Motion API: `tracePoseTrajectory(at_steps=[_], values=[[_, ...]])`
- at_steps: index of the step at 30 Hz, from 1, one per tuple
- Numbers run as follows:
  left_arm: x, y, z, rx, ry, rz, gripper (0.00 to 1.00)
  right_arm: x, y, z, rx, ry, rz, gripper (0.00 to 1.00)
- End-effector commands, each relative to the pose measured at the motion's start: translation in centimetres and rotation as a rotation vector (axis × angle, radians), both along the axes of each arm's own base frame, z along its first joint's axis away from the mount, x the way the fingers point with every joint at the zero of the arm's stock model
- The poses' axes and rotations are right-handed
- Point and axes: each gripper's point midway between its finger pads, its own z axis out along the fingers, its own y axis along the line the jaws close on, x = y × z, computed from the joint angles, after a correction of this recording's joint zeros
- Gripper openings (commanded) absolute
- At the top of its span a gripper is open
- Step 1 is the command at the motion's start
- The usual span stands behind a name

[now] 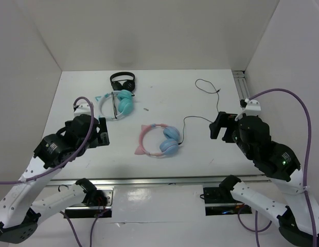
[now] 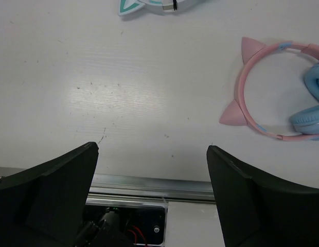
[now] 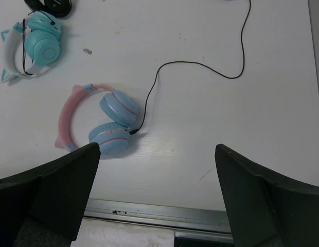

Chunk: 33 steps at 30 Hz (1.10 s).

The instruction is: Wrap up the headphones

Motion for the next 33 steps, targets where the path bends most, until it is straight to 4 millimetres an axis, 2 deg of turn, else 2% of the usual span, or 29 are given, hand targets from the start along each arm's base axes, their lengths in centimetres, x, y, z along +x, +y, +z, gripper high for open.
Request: tracePoseTrajectory(at_steps=[1, 3, 5, 6, 9, 10, 11, 12, 13, 16, 17, 18, 20, 21, 25, 27, 28, 29, 33], values=[[0.5, 0.4, 1.2, -0.006, -0.062, 0.017, 1.00, 0.2, -0.6, -0.3, -0.026, 0.009, -0.027, 1.00], [0.5, 0.1, 1.6, -0.021, -0.078, 0.003, 1.00, 0.1, -0.4, -0.3, -0.031, 0.011, -0.013, 1.00], [1.1, -0.3, 0.8, -0.026, -0.085, 0.003, 1.00, -0.2, -0.1, -0.1, -0.010, -0.005, 0.018, 1.00], [1.5, -0.8, 0.2, -0.024, -0.071, -0.004, 1.00, -0.1, 0.3, 0.2, 0.005, -0.016, 0.030, 1.00], [2.9, -3.4, -1.4, -0.066, -0.022, -0.052, 1.00, 0.3, 1.8, -0.8, 0.034, -0.010, 0.083, 1.00], [3.6, -4.5, -2.8, -0.057, 0.029, -0.070, 1.00, 0.3, 2.5, -1.3, 0.044, 0.001, 0.112, 1.00], [4.0, -6.0, -3.2, -0.089, 0.049, -0.099, 1.00, 0.5, 3.1, -2.0, 0.050, 0.023, 0.125, 1.00], [5.2, -7.7, -3.0, -0.120, 0.022, -0.125, 1.00, 0.8, 3.8, -3.1, 0.055, 0.045, 0.137, 1.00], [5.6, -9.6, -4.9, -0.107, 0.071, -0.159, 1.00, 0.9, 4.5, -3.8, 0.061, 0.064, 0.163, 1.00], [7.3, -13.4, -6.8, -0.120, 0.102, -0.221, 1.00, 1.3, 5.8, -5.3, 0.096, 0.079, 0.187, 1.00], [7.7, -14.4, -7.7, -0.114, 0.123, -0.235, 1.00, 1.2, 6.3, -5.6, 0.115, 0.089, 0.205, 1.00], [8.4, -15.7, -10.0, -0.095, 0.188, -0.248, 1.00, 1.4, 6.7, -6.3, 0.119, 0.096, 0.215, 1.00], [9.6, -17.3, -11.5, -0.093, 0.220, -0.257, 1.00, 1.2, 7.3, -6.8, 0.131, 0.107, 0.244, 1.00], [10.0, -17.6, -14.0, -0.051, 0.280, -0.250, 1.00, 1.1, 7.4, -7.3, 0.129, 0.119, 0.252, 1.00], [11.2, -18.4, -16.9, -0.014, 0.296, -0.218, 1.00, 0.7, 7.7, -7.3, 0.152, 0.120, 0.270, 1.00], [11.9, -18.0, -18.0, -0.009, 0.307, -0.195, 1.00, 0.4, 8.0, -6.9, 0.166, 0.102, 0.299, 1.00], [12.2, -17.4, -19.3, 0.010, 0.332, -0.166, 1.00, 0.3, 8.0, -7.3, 0.162, 0.110, 0.299, 1.00], [12.2, -17.8, -19.5, -0.008, 0.345, -0.164, 1.00, 0.2, 7.9, -7.1, 0.166, 0.100, 0.300, 1.00], [12.0, -17.0, -21.4, -0.007, 0.378, -0.140, 0.97, 0.1, 8.0, -6.4, 0.179, 0.085, 0.310, 1.00]])
